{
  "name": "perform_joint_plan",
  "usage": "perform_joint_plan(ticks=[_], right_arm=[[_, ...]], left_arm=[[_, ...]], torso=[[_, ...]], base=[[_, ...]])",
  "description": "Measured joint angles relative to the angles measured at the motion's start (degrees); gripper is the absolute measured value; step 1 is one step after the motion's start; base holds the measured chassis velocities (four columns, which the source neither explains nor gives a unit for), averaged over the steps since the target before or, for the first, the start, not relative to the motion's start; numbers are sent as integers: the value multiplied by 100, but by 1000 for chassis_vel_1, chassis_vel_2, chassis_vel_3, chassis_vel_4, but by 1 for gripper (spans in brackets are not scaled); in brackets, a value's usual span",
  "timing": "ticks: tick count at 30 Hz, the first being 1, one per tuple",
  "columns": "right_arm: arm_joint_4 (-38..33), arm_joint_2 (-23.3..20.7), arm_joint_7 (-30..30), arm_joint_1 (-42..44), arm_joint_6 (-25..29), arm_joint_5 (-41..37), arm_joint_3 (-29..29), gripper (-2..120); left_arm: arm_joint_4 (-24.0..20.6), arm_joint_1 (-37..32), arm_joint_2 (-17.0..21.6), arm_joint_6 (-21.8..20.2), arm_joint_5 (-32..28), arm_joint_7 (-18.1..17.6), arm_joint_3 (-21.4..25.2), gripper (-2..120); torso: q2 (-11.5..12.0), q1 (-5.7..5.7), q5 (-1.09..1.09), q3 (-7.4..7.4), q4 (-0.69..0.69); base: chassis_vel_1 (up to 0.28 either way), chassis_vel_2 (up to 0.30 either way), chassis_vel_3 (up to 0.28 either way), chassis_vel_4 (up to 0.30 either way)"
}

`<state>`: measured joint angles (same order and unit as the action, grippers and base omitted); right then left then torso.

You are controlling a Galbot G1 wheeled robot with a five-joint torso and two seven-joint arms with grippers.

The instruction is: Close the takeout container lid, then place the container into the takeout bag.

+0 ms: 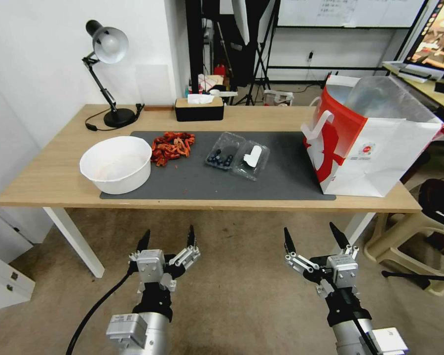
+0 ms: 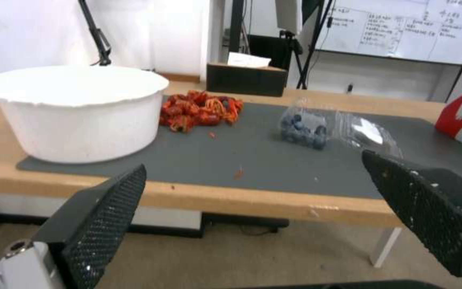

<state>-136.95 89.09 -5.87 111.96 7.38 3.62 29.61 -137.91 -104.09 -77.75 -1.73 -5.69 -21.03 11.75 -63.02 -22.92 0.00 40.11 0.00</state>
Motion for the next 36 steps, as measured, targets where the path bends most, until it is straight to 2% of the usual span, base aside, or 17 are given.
perform_joint_plan(ticks=[7, 14, 18, 20, 21, 22, 25, 31, 32, 34, 35, 36], right_arm=[[37, -69, -150, -91, -9, -10, -29, 100], [62, -140, -244, -193, -114, -19, -28, 100], [75, -122, -388, -174, -69, 98, -17, 100], [75, -122, -388, -174, -69, 98, -17, 100], [82, -72, -443, -148, 19, 152, -2, 100], [82, -72, -443, -148, 19, 152, -2, 100], [96, 25, -456, -114, 70, 213, 3, 100], [152, 110, -455, -101, 92, 306, -13, 100], [174, 138, -450, -98, 102, 339, -19, 100], [230, 239, -437, -67, 160, 454, -39, 100], [230, 239, -437, -67, 160, 454, -39, 100], [247, 264, -434, -59, 175, 481, -40, 100]], left_arm=[[81, 421, 290, -110, -569, 142, 232, 100], [375, 797, 567, 21, -766, 335, 232, 100], [562, 1295, 792, -211, -1090, 350, 237, 100], [562, 1295, 792, -211, -1090, 350, 237, 100], [693, 1717, 978, -385, -1449, 348, 227, 100], [693, 1717, 978, -385, -1449, 348, 227, 100], [1017, 2356, 1373, -471, -1954, 292, 104, 100], [1356, 2908, 1769, -519, -2341, 239, -121, 100], [1476, 3110, 1884, -542, -2477, 219, -229, 100], [1864, 4074, 2217, -673, -3057, 50, -680, 100], [1864, 4074, 2217, -673, -3057, 50, -680, 100], [2002, 4417, 2322, -728, -3272, 7, -872, 100]], torso=[[0, 0, -1, 0, 1], [0, 0, 0, 0, 1], [0, 0, -1, 0, 0], [0, 0, -1, 0, 0], [0, 0, -1, 1, 0], [0, 0, -1, 1, 0], [0, 0, -1, 1, 0], [0, -1, -1, 1, 2], [0, 0, 1, 1, 1], [0, -1, 1, 1, 0], [0, -1, 1, 1, 0], [1, -1, -2, 1, -3]], base=[[0, 0, 0, 0], [0, 0, 0, 0], [0, 0, 0, 0], [0, 0, 0, 0], [0, 0, 0, 0], [0, 0, 0, 0], [0, 0, 0, 0], [0, 0, 0, 0], [0, 0, 0, 0], [0, 0, 0, 0], [0, 0, 0, 0], [0, 0, 0, 0]])
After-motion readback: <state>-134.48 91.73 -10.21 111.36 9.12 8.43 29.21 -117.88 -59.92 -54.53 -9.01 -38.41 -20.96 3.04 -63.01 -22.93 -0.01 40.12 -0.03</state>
